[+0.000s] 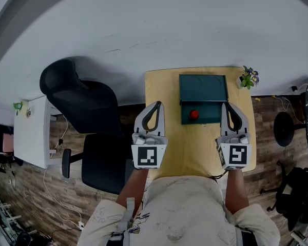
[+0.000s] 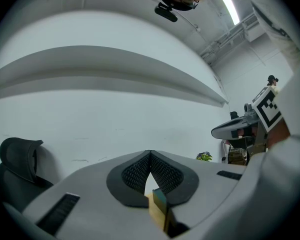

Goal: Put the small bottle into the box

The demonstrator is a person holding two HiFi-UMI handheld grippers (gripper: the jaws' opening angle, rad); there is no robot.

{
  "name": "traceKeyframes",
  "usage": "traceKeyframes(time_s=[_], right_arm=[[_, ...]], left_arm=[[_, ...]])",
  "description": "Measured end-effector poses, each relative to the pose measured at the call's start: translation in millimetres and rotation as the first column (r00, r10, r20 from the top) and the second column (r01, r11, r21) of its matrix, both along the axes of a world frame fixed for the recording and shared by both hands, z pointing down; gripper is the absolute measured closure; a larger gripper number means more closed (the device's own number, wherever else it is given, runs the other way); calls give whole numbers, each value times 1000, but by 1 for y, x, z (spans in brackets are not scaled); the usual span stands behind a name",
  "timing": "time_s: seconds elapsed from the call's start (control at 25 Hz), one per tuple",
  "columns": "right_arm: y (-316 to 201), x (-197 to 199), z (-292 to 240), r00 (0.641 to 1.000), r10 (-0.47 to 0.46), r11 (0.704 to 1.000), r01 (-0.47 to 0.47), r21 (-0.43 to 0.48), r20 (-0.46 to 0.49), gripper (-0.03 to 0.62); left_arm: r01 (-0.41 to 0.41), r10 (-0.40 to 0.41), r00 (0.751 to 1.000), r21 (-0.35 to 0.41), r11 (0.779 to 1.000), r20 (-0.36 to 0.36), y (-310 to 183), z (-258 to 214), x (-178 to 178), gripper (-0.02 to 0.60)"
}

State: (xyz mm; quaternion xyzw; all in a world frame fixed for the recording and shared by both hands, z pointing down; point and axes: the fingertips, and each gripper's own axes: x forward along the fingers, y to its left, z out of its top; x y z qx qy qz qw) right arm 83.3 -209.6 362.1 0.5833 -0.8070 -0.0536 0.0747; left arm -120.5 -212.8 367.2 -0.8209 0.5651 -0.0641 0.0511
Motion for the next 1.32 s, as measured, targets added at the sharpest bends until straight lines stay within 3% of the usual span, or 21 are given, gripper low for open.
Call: traceKeyframes(time_s=[1.32], right_arm=[[1,4,10,1000,-7,999,8,-38,26,576]], left_arm=[[7,-7,1000,-14,1000,3,5,2,6,574]])
